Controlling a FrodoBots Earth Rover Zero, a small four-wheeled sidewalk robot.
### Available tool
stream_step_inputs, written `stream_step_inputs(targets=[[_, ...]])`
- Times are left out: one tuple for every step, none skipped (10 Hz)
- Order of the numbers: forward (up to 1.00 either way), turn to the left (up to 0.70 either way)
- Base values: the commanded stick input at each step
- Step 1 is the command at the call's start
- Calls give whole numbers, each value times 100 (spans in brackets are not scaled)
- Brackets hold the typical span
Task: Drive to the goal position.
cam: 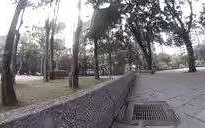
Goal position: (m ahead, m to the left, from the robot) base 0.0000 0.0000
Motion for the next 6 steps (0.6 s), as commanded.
stream_step_inputs(targets=[[0, -70], [0, -70], [0, -70], [0, -70], [0, -70], [0, -70]])
